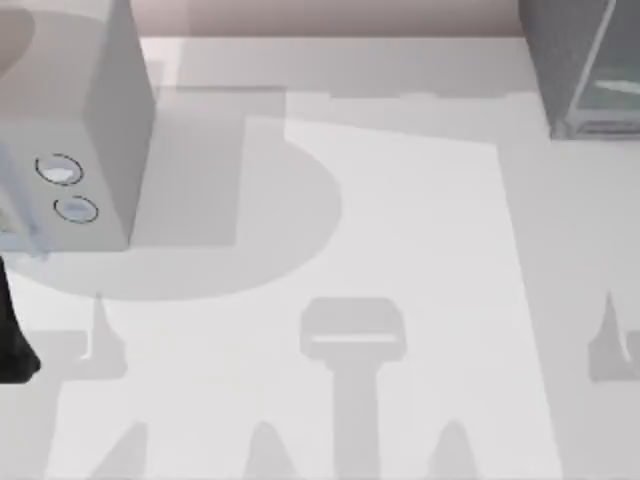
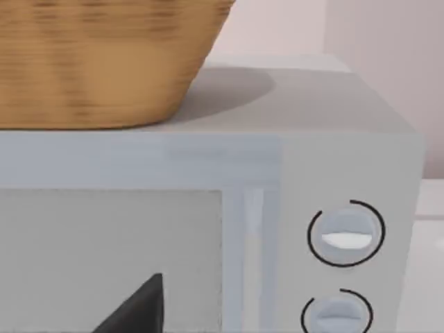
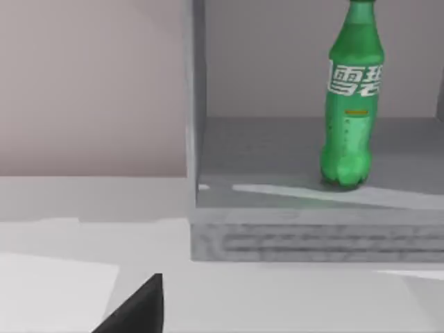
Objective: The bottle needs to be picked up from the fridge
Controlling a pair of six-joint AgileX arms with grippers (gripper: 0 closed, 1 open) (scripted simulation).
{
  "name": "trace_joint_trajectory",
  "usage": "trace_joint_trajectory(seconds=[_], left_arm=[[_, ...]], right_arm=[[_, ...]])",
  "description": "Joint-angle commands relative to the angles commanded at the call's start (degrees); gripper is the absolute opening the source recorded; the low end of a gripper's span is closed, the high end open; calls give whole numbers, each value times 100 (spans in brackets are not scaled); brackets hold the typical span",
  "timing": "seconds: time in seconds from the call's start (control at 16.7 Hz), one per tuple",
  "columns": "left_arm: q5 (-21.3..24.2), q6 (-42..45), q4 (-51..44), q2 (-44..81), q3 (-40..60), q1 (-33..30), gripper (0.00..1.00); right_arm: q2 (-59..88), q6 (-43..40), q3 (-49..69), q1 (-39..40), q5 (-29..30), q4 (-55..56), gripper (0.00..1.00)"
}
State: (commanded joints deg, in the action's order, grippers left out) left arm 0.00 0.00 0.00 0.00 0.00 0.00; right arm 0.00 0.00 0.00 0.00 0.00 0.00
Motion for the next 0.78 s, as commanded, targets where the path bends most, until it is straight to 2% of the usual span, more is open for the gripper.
trace_joint_trajectory(seconds=[0.18, 0.36, 0.54, 0.78], left_arm=[[0, 0, 0, 0, 0, 0, 100], [0, 0, 0, 0, 0, 0, 100], [0, 0, 0, 0, 0, 0, 100], [0, 0, 0, 0, 0, 0, 100]], right_arm=[[58, -1, 8, -21, -22, 59, 100], [593, -5, 86, -220, -214, 602, 100], [1674, -6, 223, -578, -543, 1666, 100], [3812, 12, 422, -1188, -1112, 3543, 100]])
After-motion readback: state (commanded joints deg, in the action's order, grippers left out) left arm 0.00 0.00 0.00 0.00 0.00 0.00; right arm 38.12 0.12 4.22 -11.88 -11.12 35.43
